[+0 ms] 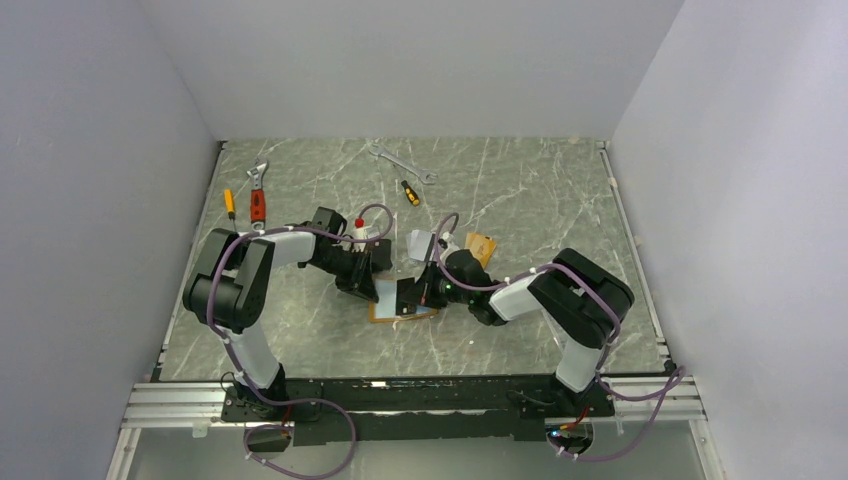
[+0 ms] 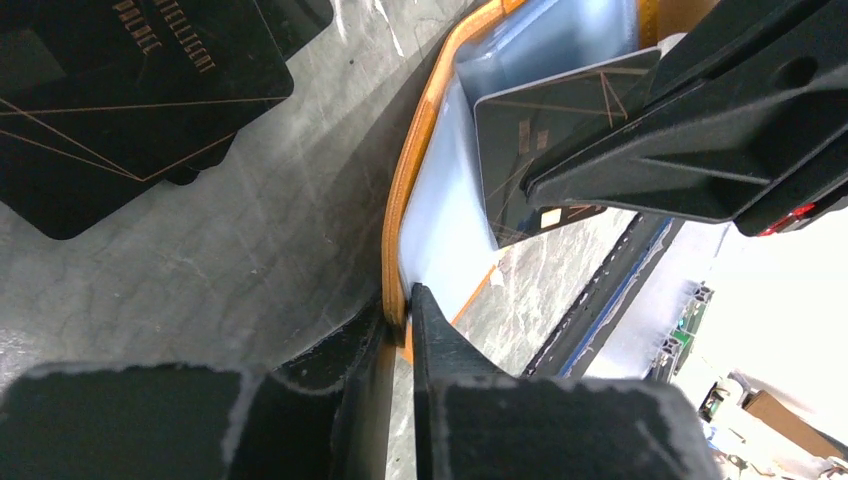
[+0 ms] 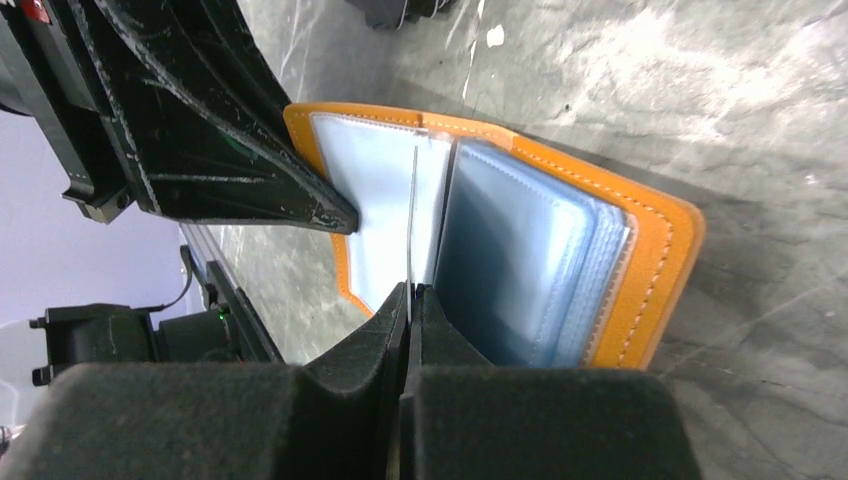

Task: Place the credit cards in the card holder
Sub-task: Insert the credit card into the card holder.

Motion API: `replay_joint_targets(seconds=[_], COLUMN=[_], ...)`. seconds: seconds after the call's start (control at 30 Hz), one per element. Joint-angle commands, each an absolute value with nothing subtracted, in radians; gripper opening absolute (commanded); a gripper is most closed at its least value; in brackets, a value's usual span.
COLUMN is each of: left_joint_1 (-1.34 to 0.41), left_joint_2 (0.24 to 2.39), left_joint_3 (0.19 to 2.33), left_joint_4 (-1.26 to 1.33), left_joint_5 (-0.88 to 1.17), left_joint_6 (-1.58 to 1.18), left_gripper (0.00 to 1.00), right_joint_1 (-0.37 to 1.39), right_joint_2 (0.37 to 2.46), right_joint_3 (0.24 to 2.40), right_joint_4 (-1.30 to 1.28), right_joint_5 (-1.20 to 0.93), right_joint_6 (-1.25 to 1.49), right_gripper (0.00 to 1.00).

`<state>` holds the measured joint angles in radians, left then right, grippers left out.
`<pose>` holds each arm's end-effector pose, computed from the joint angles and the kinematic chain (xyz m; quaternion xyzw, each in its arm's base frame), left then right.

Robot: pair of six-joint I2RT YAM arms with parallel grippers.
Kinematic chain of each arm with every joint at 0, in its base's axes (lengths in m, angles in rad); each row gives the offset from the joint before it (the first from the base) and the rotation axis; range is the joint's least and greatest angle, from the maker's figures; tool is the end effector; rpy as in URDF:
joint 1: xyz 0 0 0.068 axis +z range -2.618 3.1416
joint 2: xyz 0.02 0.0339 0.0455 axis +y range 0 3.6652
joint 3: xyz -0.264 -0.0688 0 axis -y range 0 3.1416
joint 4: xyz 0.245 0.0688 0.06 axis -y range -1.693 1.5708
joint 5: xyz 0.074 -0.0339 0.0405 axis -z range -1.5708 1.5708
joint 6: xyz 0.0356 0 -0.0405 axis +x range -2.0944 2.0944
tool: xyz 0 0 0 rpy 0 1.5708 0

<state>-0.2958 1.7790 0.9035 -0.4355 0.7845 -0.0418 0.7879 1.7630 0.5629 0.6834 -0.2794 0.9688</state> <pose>0.2826 -0.1124 0.1262 0.1652 0.9026 -0.3938 0.0543 0.2111 0.2261 0.1126 0.0076 0.8587 0.4602 0.2254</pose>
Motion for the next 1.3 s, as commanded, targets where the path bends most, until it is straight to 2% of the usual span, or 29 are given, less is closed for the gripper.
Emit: replay_joint_targets(seconds=[0.0,0.07,0.17,0.43,0.63,0.77,0.83,0.9,1.0,1.27], left_joint_1=[-0.293,-0.292,-0.294,-0.296,-0.296,-0.296,-0.295,-0.296,-0.295,-0.296], left_joint_2=[1.749,1.745,1.739,1.742,1.743,1.742,1.744,1.744,1.746,1.746], left_joint_3=[0.915,0.913,0.910,0.908,0.908,0.909,0.908,0.909,0.911,0.912], left_joint_4=[-0.439,-0.436,-0.432,-0.432,-0.429,-0.431,-0.432,-0.430,-0.431,-0.432], left_joint_5=[0.749,0.752,0.756,0.767,0.776,0.779,0.782,0.782,0.785,0.793], left_joint_6=[-0.033,-0.034,-0.036,-0.034,-0.032,-0.029,-0.030,-0.028,-0.028,-0.028], left_gripper=[0.13,0.13,0.12,0.11,0.10,0.10,0.10,0.10,0.10,0.10], right_joint_1=[0.805,0.804,0.806,0.814,0.814,0.814,0.815,0.815,0.819,0.830], right_joint_2=[1.777,1.762,1.734,1.665,1.627,1.624,1.634,1.635,1.620,1.635], right_joint_3=[0.579,0.578,0.589,0.596,0.576,0.587,0.609,0.616,0.612,0.637], right_joint_4=[0.684,0.642,0.556,0.418,0.384,0.356,0.317,0.298,0.287,0.261], right_joint_5=[-0.297,-0.281,-0.245,-0.170,-0.134,-0.129,-0.124,-0.117,-0.091,-0.081], right_joint_6=[0.961,0.957,0.950,0.947,0.960,0.956,0.952,0.950,0.953,0.937], right_gripper=[0.00,0.00,0.09,0.50,0.52,0.50,0.45,0.31,0.01,0.00])
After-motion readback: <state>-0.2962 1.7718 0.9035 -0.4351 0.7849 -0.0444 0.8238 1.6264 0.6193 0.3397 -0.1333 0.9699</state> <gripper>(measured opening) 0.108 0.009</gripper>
